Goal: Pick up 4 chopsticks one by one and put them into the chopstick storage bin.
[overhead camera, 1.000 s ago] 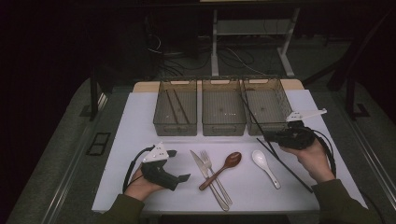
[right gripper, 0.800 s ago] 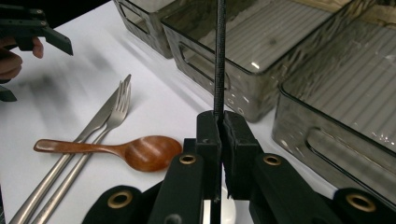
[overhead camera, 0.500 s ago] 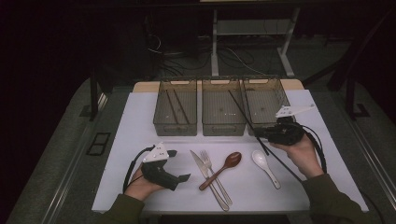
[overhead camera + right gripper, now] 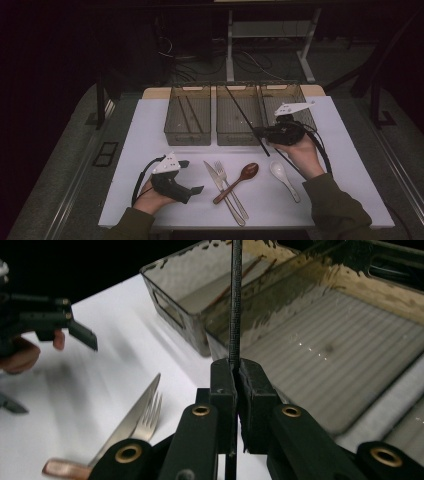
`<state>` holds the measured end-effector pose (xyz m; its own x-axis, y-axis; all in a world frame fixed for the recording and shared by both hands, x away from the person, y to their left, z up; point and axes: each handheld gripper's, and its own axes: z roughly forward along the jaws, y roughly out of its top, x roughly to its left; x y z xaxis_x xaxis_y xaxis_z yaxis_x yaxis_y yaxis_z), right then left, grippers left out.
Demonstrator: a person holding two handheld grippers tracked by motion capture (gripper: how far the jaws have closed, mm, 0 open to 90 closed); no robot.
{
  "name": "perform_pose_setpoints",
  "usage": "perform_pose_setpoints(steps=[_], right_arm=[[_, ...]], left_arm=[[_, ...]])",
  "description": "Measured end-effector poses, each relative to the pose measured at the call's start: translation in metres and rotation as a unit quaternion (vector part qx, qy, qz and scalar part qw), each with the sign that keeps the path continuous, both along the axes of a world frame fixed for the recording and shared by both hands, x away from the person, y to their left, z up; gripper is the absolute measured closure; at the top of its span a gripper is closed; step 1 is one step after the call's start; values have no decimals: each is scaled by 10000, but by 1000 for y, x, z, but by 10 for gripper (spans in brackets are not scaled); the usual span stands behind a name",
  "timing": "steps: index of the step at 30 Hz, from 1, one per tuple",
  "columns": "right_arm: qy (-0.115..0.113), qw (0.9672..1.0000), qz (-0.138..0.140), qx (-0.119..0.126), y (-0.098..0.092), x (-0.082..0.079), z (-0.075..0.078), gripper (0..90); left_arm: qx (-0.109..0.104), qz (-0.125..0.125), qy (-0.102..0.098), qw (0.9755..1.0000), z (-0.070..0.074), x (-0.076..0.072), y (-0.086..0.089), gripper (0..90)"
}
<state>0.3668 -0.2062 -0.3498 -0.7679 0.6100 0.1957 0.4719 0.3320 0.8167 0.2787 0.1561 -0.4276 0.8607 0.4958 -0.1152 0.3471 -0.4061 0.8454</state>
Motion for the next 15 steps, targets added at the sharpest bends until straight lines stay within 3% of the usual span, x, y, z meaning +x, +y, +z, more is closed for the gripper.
perform_pose_setpoints(steps=[15], right_arm=[[-67,9998,15,184,52,34,8,849]], left_arm=[[-9,-14,3,10000,0,1,1,0]])
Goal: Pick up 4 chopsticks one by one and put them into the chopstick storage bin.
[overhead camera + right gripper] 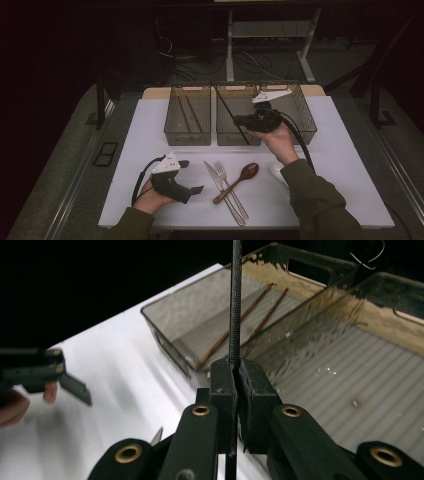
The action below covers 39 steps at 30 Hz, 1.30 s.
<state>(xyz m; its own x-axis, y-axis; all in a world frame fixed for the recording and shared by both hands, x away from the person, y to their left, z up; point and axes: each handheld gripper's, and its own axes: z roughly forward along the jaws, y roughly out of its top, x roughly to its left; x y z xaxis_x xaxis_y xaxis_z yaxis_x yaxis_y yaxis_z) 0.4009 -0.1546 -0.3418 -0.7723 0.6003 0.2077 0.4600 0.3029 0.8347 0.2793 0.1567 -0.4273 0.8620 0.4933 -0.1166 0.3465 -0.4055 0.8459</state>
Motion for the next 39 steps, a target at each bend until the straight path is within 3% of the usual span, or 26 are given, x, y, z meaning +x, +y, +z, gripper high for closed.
perform_pose_setpoints(steps=[7,18,29,39], right_arm=[[21,9999,-54,135,23,16,4,849],[-55,9999,-89,138,66,39,7,849],[-6,9998,-133,130,102,52,-3,849],[132,9995,-274,44,117,65,-17,849]], left_arm=[[-42,14,-9,10000,0,0,0,0],[-100,12,-8,9999,0,0,0,0],[-127,1,-11,9999,0,1,0,0],[-134,-20,5,9999,0,1,1,0]])
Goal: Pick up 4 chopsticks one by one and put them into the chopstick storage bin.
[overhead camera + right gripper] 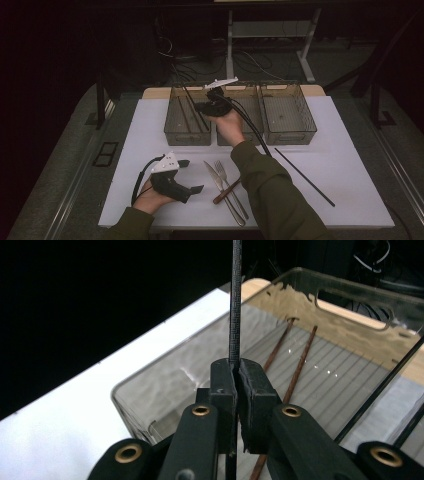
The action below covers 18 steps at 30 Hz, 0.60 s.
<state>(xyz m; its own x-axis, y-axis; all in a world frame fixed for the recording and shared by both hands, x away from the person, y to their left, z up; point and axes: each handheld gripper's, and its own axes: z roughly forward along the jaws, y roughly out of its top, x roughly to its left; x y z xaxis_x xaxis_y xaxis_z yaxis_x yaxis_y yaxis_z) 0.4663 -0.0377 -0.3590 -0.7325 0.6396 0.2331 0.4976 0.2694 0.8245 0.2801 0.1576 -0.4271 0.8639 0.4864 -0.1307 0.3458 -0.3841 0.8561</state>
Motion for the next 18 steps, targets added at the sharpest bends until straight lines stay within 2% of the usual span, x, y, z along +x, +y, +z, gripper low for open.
perform_pose_setpoints(steps=[8,12,16,18], right_arm=[[229,9995,-87,-186,6,6,-17,848],[353,9987,-128,-357,9,8,-24,848],[500,9975,-177,-478,11,9,-28,848],[500,9971,-183,-541,12,9,-28,846]], left_arm=[[-10,-11,-8,10000,0,0,-1,0],[-15,-17,8,10000,0,0,-1,0],[-18,-16,12,10000,0,0,-1,0],[-15,-18,17,10000,0,0,-1,0]])
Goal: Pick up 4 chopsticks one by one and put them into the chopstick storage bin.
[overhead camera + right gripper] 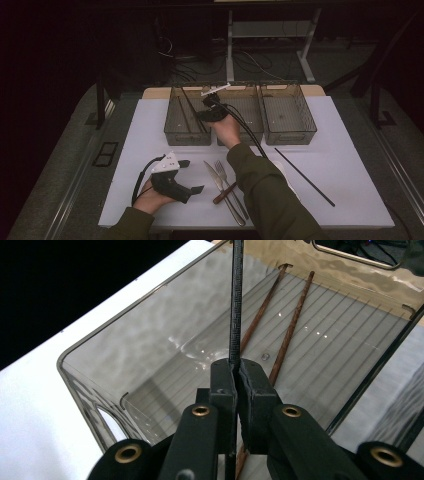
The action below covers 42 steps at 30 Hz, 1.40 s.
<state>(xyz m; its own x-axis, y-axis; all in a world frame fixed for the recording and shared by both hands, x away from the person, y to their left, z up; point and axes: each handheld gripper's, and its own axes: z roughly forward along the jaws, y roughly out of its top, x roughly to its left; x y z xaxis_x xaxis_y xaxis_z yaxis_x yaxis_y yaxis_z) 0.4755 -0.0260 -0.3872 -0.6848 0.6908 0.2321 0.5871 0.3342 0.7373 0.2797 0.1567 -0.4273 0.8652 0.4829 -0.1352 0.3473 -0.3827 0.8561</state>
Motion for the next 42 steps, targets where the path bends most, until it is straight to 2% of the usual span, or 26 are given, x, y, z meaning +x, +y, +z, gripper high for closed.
perform_pose_setpoints(steps=[3,7,17,22,28,42], right_arm=[[35,10000,4,-73,2,0,0,838],[14,10000,40,-81,2,-1,1,750],[8,9996,277,57,-8,-6,16,589],[37,9991,339,248,-20,-13,27,529],[-20,9985,485,266,-35,-24,36,477],[-253,9975,504,430,-88,-49,53,421]], left_arm=[[20,-16,-8,10000,0,0,0,0],[21,-14,-7,10000,0,0,0,0],[46,-12,-14,10000,0,0,1,0],[56,-8,-32,10000,0,0,1,0],[57,16,-19,10000,0,0,1,0],[90,7,6,10000,-1,0,0,0]])
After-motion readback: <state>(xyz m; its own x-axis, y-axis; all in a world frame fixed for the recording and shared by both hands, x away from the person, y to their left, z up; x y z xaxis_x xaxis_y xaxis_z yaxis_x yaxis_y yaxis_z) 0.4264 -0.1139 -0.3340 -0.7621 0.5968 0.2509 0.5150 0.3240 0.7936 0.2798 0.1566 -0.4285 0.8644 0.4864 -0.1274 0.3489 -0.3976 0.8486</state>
